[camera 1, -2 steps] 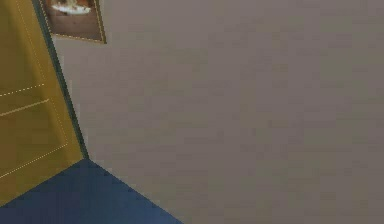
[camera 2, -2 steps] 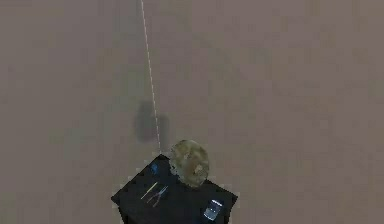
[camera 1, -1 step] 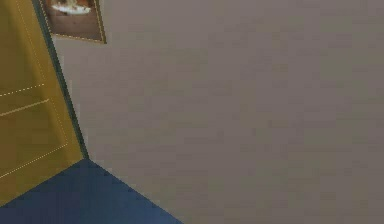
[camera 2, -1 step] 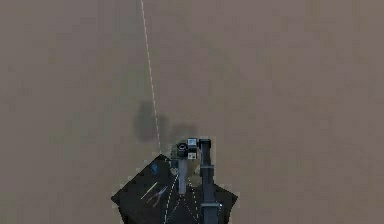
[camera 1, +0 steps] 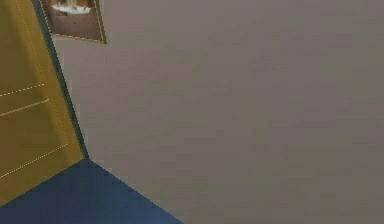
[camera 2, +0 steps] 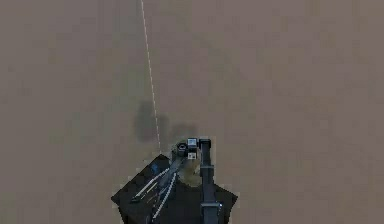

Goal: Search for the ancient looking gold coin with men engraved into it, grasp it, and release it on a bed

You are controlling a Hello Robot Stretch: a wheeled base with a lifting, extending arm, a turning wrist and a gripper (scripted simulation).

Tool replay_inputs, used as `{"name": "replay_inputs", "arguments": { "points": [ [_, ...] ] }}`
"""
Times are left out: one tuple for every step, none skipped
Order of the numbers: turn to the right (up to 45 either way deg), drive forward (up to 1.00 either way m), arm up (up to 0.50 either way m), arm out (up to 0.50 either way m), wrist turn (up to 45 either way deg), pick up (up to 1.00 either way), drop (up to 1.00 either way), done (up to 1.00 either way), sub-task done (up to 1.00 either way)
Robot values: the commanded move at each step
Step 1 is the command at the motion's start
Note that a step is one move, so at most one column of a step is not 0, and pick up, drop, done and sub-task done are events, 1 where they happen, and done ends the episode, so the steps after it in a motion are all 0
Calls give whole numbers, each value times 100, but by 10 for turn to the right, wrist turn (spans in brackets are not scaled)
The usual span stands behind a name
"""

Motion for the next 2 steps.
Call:
{"name": "replay_inputs", "arguments": {
  "points": [
    [0, 0, 0, 0, 450, 0, 0, 0, 0],
    [0, 0, 0, 0, 450, 0, 0, 0, 0]
  ]
}}
